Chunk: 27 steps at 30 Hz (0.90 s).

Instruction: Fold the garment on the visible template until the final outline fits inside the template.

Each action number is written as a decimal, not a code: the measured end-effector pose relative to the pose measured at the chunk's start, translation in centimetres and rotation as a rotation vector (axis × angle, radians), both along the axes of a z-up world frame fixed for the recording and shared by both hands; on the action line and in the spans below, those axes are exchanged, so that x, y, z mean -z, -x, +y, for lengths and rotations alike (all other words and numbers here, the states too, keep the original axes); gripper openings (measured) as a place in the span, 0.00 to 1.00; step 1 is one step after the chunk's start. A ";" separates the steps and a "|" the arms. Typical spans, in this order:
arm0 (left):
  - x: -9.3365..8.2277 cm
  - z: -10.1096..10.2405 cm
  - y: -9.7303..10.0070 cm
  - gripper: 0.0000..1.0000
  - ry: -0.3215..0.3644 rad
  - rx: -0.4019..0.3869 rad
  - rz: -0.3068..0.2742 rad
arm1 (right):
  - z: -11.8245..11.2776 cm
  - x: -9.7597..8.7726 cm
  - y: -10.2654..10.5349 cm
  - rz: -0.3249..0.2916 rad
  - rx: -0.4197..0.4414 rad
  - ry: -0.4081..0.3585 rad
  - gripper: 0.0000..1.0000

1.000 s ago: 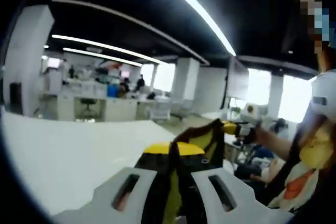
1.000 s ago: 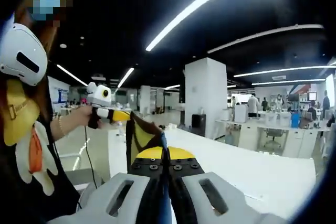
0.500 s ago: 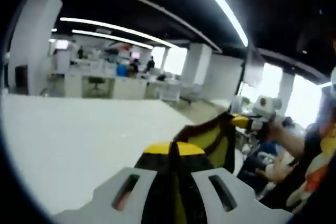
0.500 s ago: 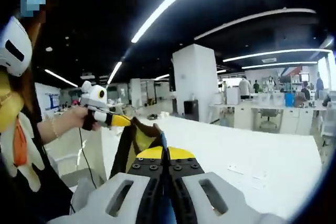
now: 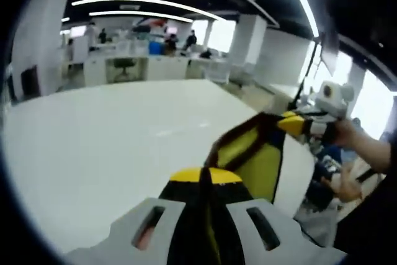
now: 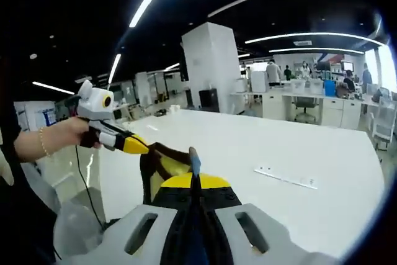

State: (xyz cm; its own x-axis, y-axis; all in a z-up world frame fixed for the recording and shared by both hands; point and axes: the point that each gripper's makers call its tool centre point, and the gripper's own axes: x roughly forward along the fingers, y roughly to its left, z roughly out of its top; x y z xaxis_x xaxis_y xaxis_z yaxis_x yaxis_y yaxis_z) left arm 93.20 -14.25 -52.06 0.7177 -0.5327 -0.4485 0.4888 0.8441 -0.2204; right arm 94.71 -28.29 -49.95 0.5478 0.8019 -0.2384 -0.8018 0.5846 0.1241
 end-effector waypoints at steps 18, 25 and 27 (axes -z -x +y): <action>3.7 2.1 -7.3 0.00 -0.009 -0.049 0.038 | 0.0 4.6 -8.0 0.024 0.067 0.024 0.01; 6.2 1.9 -10.2 0.00 -0.016 -0.045 0.074 | -0.2 7.4 -10.9 0.049 0.081 0.049 0.01; 7.2 1.7 -10.9 0.00 -0.017 -0.042 0.087 | -0.4 8.3 -11.6 0.060 0.086 0.058 0.01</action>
